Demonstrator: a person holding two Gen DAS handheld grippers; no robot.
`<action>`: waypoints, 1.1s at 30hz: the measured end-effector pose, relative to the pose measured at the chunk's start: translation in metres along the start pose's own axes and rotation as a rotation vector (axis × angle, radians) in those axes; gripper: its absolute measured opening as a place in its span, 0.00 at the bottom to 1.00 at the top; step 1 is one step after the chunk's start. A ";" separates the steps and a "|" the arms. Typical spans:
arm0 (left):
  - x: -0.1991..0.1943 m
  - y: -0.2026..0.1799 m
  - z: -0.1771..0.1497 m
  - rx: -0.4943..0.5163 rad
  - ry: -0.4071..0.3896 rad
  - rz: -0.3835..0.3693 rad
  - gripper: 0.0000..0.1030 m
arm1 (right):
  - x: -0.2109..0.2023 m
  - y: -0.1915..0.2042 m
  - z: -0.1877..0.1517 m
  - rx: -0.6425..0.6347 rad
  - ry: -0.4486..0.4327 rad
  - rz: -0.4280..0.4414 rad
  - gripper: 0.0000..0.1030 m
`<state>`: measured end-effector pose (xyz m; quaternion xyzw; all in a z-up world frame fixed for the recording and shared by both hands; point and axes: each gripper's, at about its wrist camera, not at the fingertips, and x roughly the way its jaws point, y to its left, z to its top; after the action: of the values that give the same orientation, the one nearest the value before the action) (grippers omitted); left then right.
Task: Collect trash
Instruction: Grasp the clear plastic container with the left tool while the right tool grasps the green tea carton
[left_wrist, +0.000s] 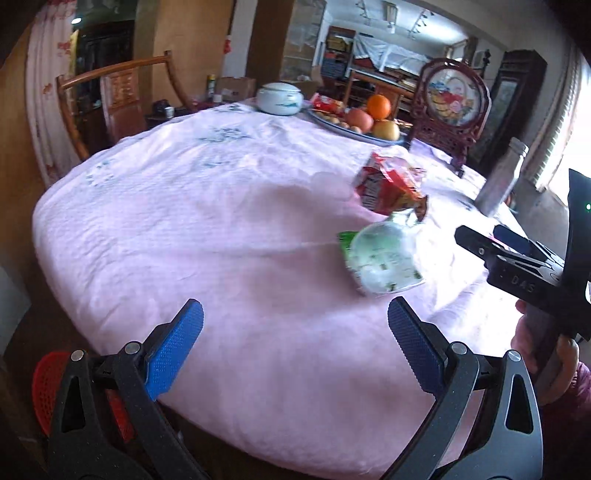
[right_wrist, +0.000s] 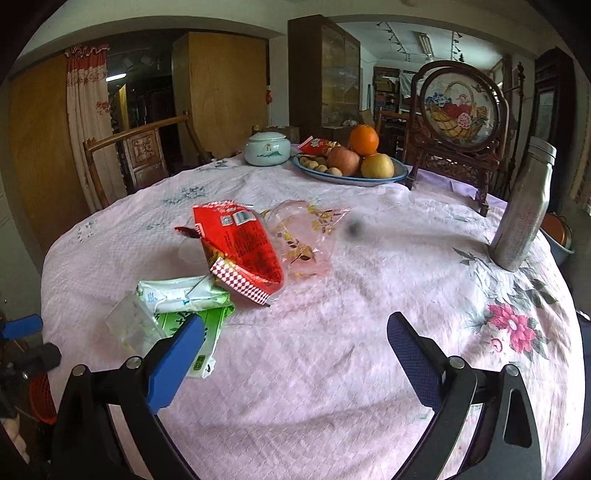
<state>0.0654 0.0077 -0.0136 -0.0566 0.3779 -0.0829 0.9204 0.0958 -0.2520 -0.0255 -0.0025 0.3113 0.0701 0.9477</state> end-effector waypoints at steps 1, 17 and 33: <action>0.007 -0.012 0.004 0.024 0.002 -0.018 0.93 | -0.001 -0.006 0.002 0.027 -0.013 -0.013 0.95; 0.032 0.006 0.019 -0.002 -0.055 -0.002 0.54 | 0.011 -0.019 -0.002 0.097 0.012 -0.003 0.95; 0.055 0.020 0.016 -0.036 -0.020 0.034 0.79 | 0.013 0.018 -0.012 -0.008 0.069 0.113 0.94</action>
<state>0.1173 0.0177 -0.0432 -0.0677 0.3708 -0.0599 0.9243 0.0971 -0.2327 -0.0419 0.0089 0.3430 0.1244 0.9310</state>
